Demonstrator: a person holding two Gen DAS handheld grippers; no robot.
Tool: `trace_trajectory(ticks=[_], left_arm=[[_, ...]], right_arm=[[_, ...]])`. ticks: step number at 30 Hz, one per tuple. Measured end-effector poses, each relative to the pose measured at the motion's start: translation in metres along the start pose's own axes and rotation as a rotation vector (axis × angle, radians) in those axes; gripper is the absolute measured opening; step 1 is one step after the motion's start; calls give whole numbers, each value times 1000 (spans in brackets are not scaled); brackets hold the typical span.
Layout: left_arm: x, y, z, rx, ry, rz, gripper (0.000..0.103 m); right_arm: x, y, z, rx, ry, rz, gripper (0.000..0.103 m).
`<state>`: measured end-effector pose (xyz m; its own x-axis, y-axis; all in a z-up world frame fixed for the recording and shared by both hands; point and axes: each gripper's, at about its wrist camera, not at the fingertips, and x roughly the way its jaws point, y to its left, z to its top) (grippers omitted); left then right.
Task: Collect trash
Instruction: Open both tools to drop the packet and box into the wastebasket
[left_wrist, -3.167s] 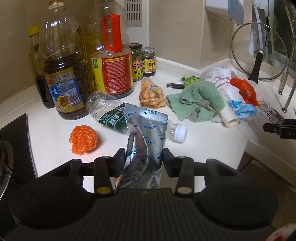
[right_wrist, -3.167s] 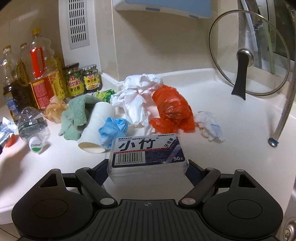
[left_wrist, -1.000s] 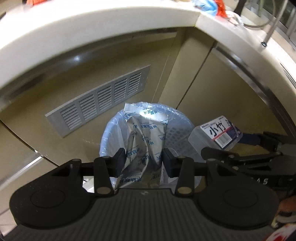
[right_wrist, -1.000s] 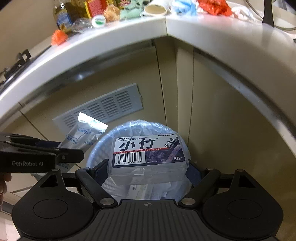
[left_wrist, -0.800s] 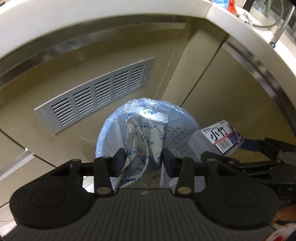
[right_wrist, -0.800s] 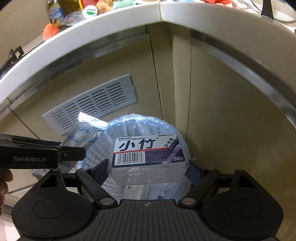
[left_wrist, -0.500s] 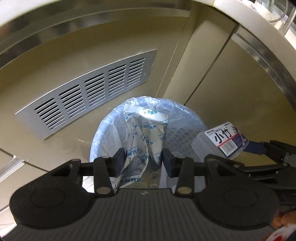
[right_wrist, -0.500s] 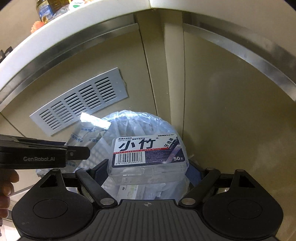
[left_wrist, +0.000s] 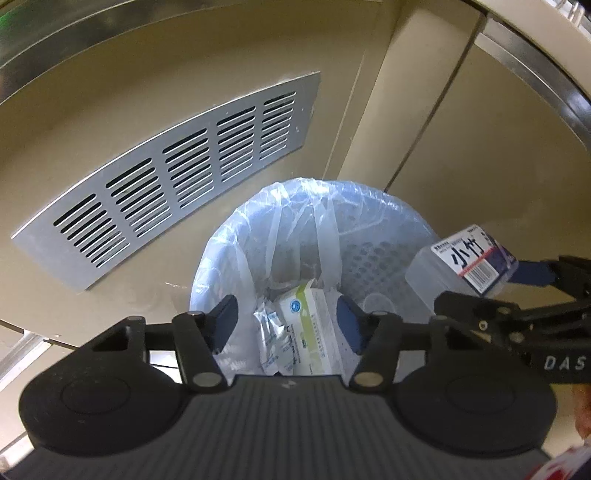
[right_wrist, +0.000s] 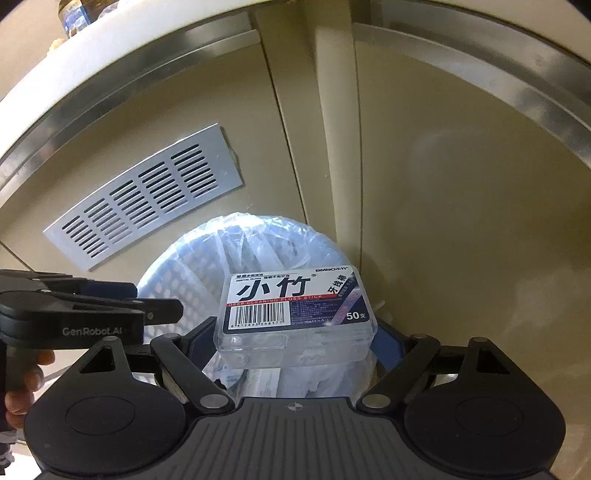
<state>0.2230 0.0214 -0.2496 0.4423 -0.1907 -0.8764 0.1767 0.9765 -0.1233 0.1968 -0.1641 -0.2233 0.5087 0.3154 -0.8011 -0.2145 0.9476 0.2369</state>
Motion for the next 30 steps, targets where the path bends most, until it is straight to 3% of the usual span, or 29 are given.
trace_trajectory(ticks=[14,30], left_arm=[[-9,5,1,6,3,9,55],[-40,-5,-11,-12,0,-3,55]], right_arm=[[8,8,8,-3,-25,67,86],[-25,3,-14,-6,22,36,87]])
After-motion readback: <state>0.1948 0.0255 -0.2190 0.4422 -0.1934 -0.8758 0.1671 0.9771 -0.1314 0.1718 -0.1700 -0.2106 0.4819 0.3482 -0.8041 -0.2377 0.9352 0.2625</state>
